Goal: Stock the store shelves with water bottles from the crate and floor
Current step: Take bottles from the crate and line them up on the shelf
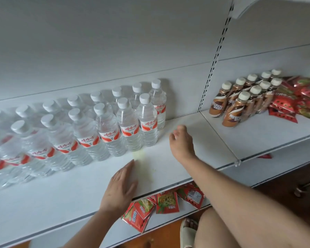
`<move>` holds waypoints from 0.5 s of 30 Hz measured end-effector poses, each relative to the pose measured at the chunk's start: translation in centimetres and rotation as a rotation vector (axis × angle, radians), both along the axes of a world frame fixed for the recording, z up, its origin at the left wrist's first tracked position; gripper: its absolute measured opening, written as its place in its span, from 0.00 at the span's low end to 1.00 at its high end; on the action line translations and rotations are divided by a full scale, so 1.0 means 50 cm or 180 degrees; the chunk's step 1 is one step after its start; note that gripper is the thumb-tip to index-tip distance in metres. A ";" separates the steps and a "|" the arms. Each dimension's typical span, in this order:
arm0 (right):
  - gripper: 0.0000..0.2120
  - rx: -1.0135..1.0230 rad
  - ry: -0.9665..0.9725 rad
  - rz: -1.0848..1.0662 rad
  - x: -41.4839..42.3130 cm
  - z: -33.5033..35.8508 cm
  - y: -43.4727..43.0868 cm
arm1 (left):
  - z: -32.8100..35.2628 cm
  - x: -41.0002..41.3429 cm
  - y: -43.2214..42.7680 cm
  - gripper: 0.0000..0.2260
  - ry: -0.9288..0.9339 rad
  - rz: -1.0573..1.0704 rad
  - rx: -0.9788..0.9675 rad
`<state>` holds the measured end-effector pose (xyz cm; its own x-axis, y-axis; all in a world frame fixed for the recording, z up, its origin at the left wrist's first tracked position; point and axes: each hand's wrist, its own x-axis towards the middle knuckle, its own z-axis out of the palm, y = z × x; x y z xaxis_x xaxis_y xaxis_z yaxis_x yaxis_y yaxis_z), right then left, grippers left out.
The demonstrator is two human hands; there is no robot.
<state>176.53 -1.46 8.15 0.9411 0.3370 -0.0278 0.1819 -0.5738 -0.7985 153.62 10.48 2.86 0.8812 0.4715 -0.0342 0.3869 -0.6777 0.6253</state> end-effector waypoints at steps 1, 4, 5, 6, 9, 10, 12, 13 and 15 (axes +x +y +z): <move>0.12 0.0295 0.0062 -0.0127 -0.051 0.000 -0.029 | 0.010 -0.009 -0.008 0.29 -0.0102 0.0258 -0.0396; 0.06 0.1047 0.0490 -0.0083 -0.219 0.000 -0.102 | 0.045 -0.058 -0.067 0.27 -0.0526 0.1151 -0.1280; 0.04 0.1177 0.0747 -0.0017 -0.274 0.005 -0.118 | 0.059 -0.080 -0.097 0.24 -0.0690 0.1379 -0.1434; 0.04 0.1298 0.1023 0.0004 -0.322 0.007 -0.126 | 0.070 -0.100 -0.127 0.21 -0.0875 0.1549 -0.1578; 0.06 0.1366 0.1487 0.0006 -0.445 0.010 -0.162 | 0.086 -0.167 -0.217 0.15 -0.1328 0.2179 -0.2277; 0.06 0.1245 0.1593 0.0090 -0.483 0.006 -0.183 | 0.079 -0.202 -0.245 0.13 -0.1319 0.2384 -0.2459; 0.06 0.0607 0.1595 0.0523 -0.548 -0.024 -0.229 | 0.051 -0.273 -0.289 0.11 -0.1027 0.2620 -0.2700; 0.07 0.0210 0.1550 0.0753 -0.576 -0.041 -0.250 | 0.033 -0.309 -0.305 0.09 -0.0789 0.2672 -0.2726; 0.09 -0.0244 0.1505 0.0928 -0.616 -0.047 -0.272 | 0.019 -0.367 -0.326 0.06 -0.0471 0.2856 -0.2822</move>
